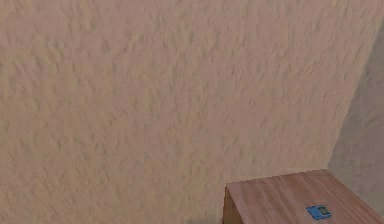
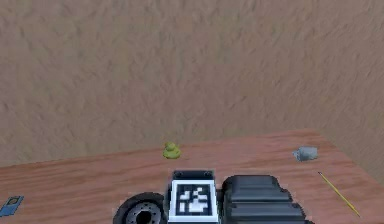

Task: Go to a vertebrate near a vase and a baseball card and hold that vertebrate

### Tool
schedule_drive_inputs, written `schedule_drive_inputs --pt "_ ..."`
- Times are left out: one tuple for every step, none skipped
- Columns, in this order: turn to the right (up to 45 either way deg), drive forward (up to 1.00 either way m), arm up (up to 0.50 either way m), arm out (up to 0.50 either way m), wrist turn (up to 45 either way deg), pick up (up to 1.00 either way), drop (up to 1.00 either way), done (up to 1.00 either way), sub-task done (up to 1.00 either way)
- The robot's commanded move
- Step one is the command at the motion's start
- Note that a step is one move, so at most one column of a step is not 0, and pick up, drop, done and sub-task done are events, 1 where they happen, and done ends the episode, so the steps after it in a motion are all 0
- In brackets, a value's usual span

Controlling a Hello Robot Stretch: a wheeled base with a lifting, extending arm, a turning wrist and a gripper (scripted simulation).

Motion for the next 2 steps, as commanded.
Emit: schedule_drive_inputs --pt "0.0 0.00 0.00 0.34 0.0 0.00 0.00 0.00 0.00" --pt "0.0 0.00 0.00 0.00 45.0 0.00 0.00 0.00 0.00"
